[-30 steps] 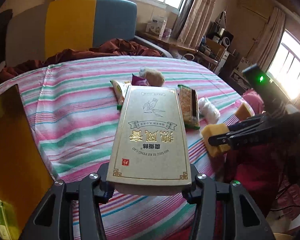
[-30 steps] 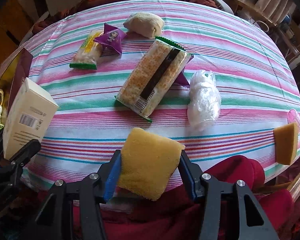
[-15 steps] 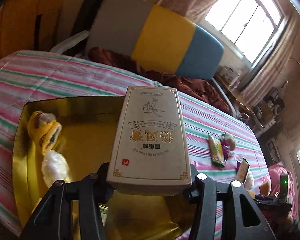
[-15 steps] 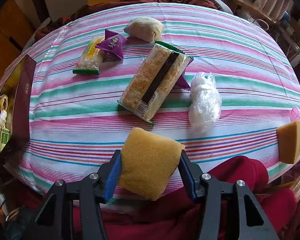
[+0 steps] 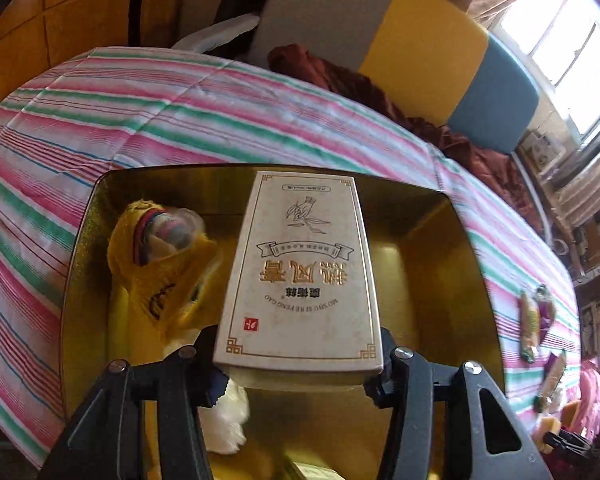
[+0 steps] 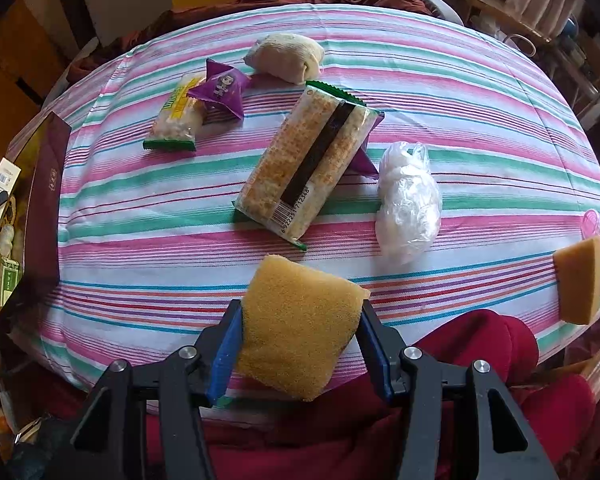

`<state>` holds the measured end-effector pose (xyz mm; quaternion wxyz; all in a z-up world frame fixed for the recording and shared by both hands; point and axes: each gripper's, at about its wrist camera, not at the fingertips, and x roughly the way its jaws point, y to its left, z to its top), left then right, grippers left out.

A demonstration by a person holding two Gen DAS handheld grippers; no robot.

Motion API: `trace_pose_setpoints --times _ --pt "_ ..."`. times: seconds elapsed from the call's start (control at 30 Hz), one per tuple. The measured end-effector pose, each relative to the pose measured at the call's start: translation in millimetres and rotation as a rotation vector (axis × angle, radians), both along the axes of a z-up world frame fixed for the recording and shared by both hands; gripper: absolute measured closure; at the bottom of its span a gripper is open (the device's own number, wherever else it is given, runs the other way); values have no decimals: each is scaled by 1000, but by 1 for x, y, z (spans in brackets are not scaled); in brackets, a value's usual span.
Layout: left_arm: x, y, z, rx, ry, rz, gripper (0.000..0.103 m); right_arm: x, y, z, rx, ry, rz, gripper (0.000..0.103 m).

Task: Organize objects
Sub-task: 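Lower the white box into the gold tray and open the left gripper while the right gripper holds the sponge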

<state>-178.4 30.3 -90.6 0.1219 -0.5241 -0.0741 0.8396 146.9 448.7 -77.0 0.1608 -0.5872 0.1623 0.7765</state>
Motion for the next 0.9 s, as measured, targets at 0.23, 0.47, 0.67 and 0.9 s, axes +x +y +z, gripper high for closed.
trace_pose_setpoints --times 0.23,0.47,0.67,0.9 --pt "-18 -12 -26 -123 -13 62 50 -2 1 -1 -4 1 -1 47" --pt "-15 -16 -22 -81 -43 58 40 -2 0 -2 -7 3 -3 47" --pt "5 -16 -6 -79 9 37 29 -6 0 -3 -5 5 -6 47" --pt "38 -16 26 -82 144 12 29 -8 -2 -1 -2 32 -28 47"
